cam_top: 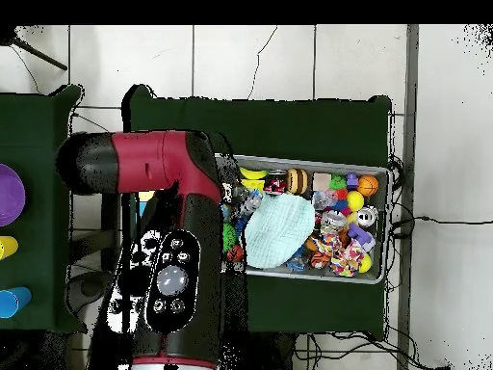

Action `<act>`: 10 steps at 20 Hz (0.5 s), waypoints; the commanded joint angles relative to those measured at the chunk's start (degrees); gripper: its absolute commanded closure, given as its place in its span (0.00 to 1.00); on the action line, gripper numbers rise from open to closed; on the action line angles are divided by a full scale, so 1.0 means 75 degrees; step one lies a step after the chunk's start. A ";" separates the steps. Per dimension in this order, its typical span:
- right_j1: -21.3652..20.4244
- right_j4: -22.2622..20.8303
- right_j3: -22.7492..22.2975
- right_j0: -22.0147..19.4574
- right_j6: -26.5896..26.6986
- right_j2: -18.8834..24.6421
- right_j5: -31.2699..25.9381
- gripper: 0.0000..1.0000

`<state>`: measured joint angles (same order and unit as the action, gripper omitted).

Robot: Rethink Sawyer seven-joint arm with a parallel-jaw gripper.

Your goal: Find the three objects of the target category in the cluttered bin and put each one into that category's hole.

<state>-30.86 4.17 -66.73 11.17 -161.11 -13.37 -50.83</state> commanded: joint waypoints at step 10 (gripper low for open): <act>0.0241 -0.0233 -0.1162 -0.0683 0.0205 0.0592 0.0406 1.00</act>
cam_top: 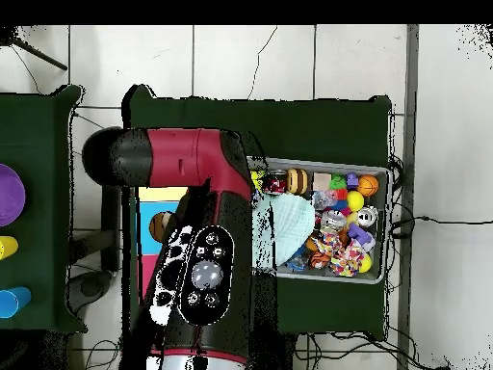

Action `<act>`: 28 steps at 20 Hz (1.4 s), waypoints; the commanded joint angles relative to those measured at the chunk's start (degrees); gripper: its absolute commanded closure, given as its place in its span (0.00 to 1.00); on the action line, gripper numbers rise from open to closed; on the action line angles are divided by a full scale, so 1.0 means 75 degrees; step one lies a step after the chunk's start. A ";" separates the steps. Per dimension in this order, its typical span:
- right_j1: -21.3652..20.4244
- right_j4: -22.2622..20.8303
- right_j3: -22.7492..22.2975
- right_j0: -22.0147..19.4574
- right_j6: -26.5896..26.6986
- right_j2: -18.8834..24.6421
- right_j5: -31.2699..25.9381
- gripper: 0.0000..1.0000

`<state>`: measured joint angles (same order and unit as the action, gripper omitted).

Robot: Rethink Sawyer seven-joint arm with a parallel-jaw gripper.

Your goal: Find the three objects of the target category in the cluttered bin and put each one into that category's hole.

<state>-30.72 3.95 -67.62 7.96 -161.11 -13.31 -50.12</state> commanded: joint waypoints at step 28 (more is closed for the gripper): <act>-0.0440 -0.0980 -0.2878 -0.1037 0.1497 0.1151 0.2172 1.00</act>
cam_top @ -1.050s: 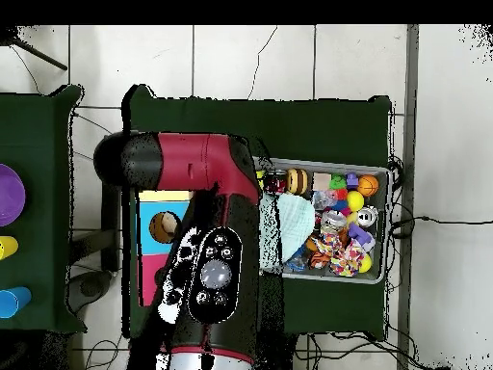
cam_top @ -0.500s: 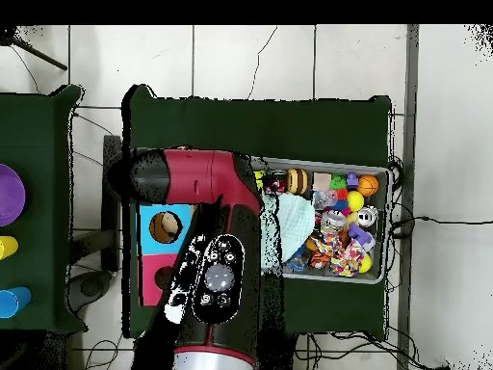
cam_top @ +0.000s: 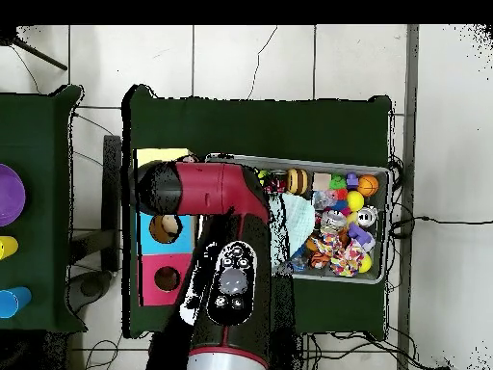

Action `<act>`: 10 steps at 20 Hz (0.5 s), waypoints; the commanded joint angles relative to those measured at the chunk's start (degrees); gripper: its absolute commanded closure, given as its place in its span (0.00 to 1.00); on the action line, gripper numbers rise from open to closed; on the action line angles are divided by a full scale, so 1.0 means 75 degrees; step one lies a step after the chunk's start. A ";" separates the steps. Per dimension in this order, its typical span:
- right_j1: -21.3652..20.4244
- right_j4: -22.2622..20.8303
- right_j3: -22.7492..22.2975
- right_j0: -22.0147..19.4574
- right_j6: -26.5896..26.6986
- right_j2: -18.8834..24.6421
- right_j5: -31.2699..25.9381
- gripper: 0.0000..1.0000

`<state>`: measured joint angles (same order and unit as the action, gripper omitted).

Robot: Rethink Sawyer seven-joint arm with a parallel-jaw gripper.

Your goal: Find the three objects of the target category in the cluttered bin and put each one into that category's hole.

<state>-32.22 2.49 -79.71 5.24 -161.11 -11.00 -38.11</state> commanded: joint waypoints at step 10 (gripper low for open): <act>-0.0552 -0.1673 -0.1553 -0.1735 0.2209 0.1649 0.0655 1.00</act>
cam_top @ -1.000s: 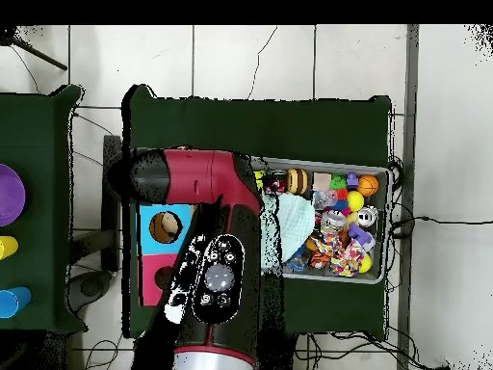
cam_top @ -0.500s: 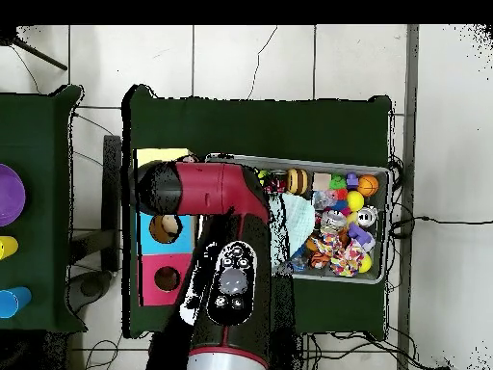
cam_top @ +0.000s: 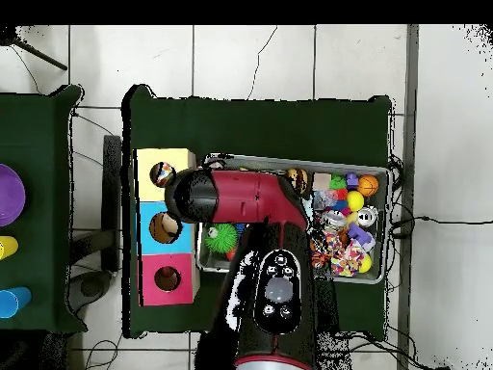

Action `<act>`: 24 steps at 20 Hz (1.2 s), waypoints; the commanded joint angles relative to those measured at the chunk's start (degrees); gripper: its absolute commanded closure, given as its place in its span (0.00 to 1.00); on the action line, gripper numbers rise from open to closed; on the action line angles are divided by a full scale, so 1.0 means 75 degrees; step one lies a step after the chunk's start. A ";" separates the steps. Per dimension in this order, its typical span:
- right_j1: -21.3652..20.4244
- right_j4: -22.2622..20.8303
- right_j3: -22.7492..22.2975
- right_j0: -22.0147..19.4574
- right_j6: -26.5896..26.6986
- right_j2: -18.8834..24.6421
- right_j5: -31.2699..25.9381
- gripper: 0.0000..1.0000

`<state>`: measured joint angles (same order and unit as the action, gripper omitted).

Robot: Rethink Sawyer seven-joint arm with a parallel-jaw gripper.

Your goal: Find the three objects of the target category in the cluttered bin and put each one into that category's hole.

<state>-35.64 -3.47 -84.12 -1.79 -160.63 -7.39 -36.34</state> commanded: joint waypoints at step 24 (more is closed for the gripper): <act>0.0786 -0.2158 -0.0023 -0.1170 0.1251 0.1741 0.0801 1.00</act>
<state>-33.30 -15.43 -83.80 -8.75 -160.58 0.09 -33.71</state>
